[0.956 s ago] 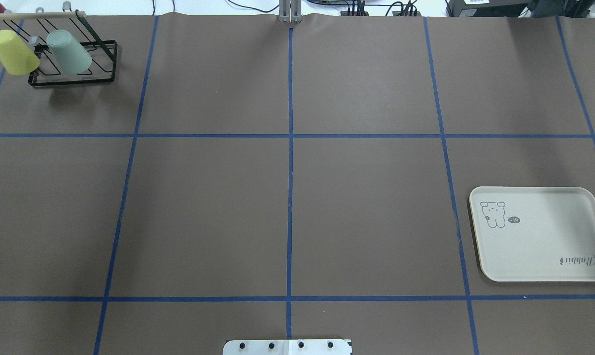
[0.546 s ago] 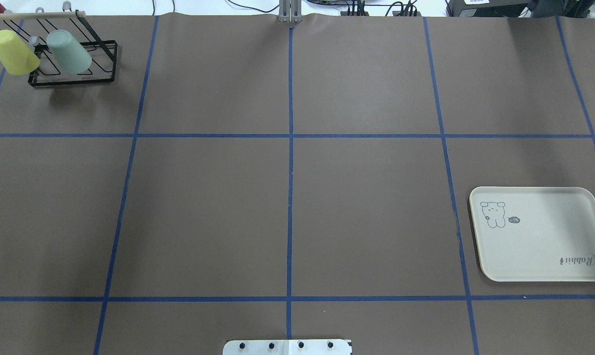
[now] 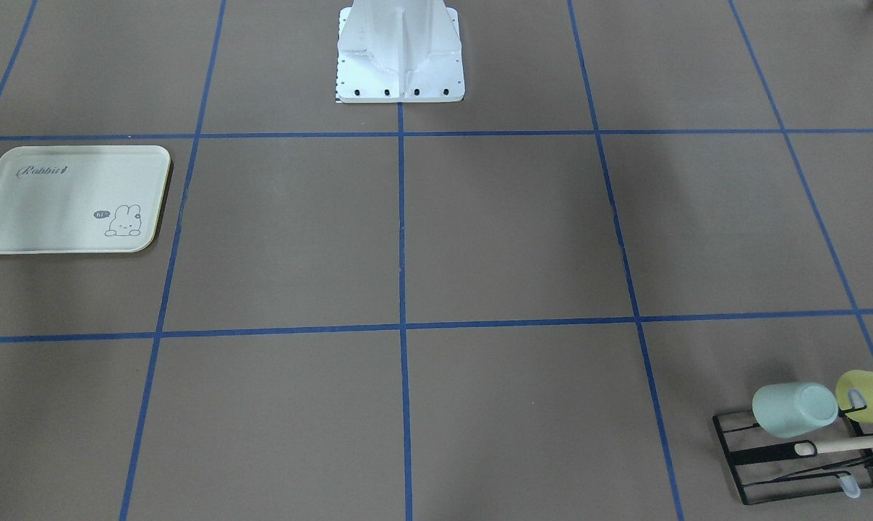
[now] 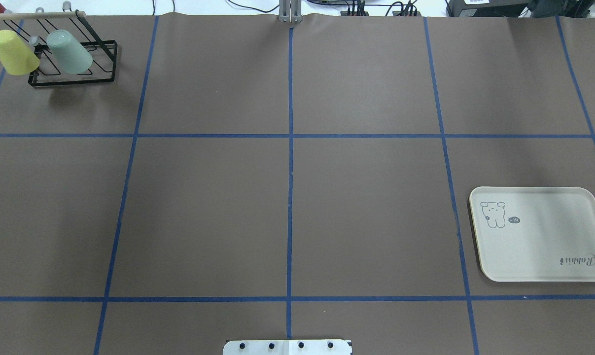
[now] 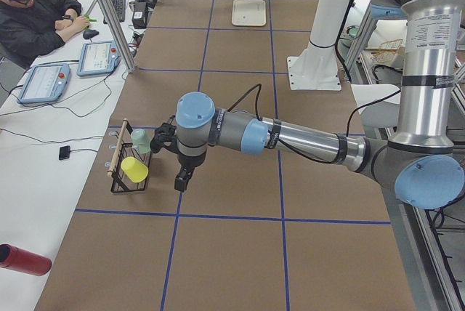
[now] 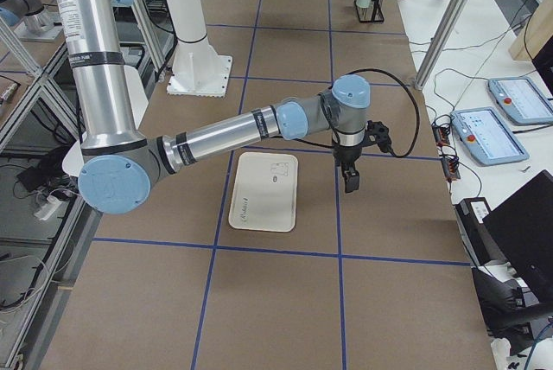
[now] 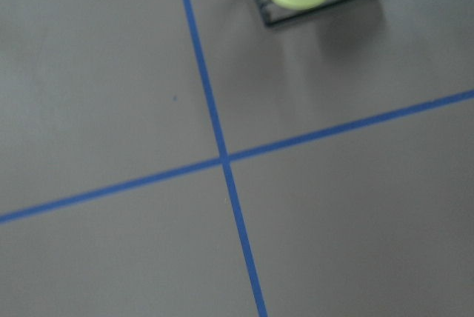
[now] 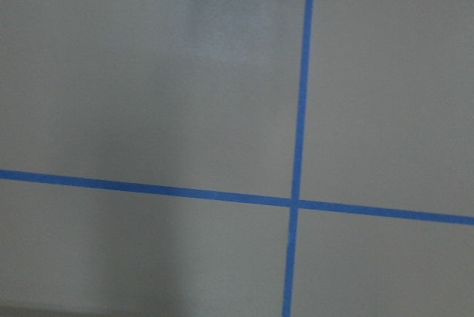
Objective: Left arm grabs green cup and hands to right arm on tray
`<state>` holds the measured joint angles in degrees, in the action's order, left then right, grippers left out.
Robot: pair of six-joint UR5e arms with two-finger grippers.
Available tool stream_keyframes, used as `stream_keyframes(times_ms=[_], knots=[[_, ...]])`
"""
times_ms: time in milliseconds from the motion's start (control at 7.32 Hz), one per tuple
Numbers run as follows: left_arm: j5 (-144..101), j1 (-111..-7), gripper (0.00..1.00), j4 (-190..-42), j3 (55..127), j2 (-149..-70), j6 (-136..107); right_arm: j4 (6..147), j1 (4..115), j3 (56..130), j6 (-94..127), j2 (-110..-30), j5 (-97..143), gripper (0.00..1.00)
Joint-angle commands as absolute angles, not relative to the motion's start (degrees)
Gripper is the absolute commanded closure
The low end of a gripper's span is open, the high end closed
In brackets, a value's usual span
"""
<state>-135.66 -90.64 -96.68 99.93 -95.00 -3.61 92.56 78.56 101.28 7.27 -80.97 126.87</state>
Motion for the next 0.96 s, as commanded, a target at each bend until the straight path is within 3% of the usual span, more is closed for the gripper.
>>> stream_keyframes(times_ms=[0, 410, 819], knots=[[-135.97, -89.04, 0.0, -113.62, 94.34, -96.5, -8.94, 92.46, 76.82, 101.16, 10.96, -79.28, 127.0, 0.0], [-135.7, -84.29, 0.0, -114.96, 86.16, -107.37, -14.32, 92.46, 75.94, 100.99, 11.16, -78.32, 127.18, 0.0], [-135.53, -79.66, 0.0, -113.91, 70.54, -121.51, -26.16, 92.55, 75.85, 100.9, 11.42, -77.87, 128.49, 0.0]])
